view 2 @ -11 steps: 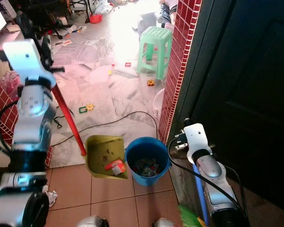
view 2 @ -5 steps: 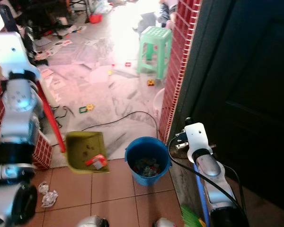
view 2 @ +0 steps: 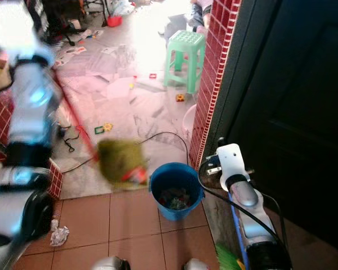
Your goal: Sweep floor
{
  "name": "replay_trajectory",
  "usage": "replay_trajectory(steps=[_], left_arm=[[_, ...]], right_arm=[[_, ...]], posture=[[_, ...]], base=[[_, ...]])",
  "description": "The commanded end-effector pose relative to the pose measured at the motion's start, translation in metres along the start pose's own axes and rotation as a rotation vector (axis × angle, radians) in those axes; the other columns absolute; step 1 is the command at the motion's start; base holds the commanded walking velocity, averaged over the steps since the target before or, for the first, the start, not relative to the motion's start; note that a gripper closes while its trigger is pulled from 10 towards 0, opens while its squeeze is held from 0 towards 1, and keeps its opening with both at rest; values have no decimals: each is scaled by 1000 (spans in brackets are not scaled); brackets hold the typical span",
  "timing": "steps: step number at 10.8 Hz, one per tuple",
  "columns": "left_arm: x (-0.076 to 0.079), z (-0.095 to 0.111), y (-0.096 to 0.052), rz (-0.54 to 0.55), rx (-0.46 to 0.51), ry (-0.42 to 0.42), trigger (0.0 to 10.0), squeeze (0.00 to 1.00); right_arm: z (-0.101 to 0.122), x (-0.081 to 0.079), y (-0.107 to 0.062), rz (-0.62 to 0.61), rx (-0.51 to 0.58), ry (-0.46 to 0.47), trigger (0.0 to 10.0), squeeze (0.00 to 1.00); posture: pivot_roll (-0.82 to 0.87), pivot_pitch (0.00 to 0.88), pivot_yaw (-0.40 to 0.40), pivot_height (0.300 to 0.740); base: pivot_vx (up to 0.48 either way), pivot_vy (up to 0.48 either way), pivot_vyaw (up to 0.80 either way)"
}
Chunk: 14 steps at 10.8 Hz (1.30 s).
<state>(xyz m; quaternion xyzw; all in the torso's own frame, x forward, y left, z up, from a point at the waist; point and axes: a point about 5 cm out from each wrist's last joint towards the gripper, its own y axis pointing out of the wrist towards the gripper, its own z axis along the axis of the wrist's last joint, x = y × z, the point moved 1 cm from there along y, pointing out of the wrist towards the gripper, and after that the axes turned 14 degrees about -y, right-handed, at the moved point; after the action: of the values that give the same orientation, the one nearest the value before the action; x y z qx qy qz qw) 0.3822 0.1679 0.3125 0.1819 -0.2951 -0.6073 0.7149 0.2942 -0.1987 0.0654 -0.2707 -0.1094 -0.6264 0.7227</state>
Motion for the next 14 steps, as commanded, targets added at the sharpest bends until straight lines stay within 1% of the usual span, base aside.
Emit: replay_trajectory(steps=[1,2,3,4,6,7,8,9,10,11,12,13,14], left_arm=[[11,17,8,-30,80,-21,10000,0],[35,7,-1,-98,64,-55,10000,0],[52,-2,-10,-142,42,-75,10000,0],[71,-14,-21,-185,14,-102,10000,0],[107,-29,-43,-292,-18,-125,10000,0],[127,-35,-58,-375,-38,-145,10000,0],[149,-33,-77,-523,-30,-193,10000,0],[161,-30,-88,-618,-15,-231,10000,0],[175,-21,-108,-764,40,-278,10000,0],[184,-14,-128,-893,99,-289,10000,0],[187,-11,-136,-943,125,-293,10000,0],[193,-5,-147,-1008,156,-304,10000,0],[196,6,-147,-1030,226,-294,10000,0]], right_arm=[[2,1,2,-16,-2,5,10000,0],[3,3,3,-37,1,10,10000,0],[4,2,4,-42,3,13,10000,0],[6,0,4,-46,7,18,10000,0],[10,-2,5,-61,19,28,10000,0],[12,-1,5,-80,34,34,10000,0],[14,1,5,-99,45,37,10000,0],[15,2,4,-108,50,38,10000,0],[15,3,6,-116,53,36,10000,0],[18,4,8,-123,62,35,10000,0],[19,4,9,-123,66,33,10000,0],[20,4,11,-116,71,29,10000,0],[21,5,13,-114,80,21,10000,0]], posture=[[-128,0,75,740],[-133,0,81,740],[-140,0,87,740],[-147,0,94,740],[-158,0,106,740],[-161,0,111,740],[-162,0,115,740],[-162,0,115,740],[-157,0,112,740],[-155,0,106,740],[-154,0,102,740],[-152,0,95,740],[-150,0,87,740]], base=[[0,0,0],[0,0,0],[0,0,0],[0,0,0],[0,0,0],[0,0,0],[0,0,0],[0,0,0],[0,0,0],[0,0,0],[0,0,0],[0,0,0],[0,0,0]])
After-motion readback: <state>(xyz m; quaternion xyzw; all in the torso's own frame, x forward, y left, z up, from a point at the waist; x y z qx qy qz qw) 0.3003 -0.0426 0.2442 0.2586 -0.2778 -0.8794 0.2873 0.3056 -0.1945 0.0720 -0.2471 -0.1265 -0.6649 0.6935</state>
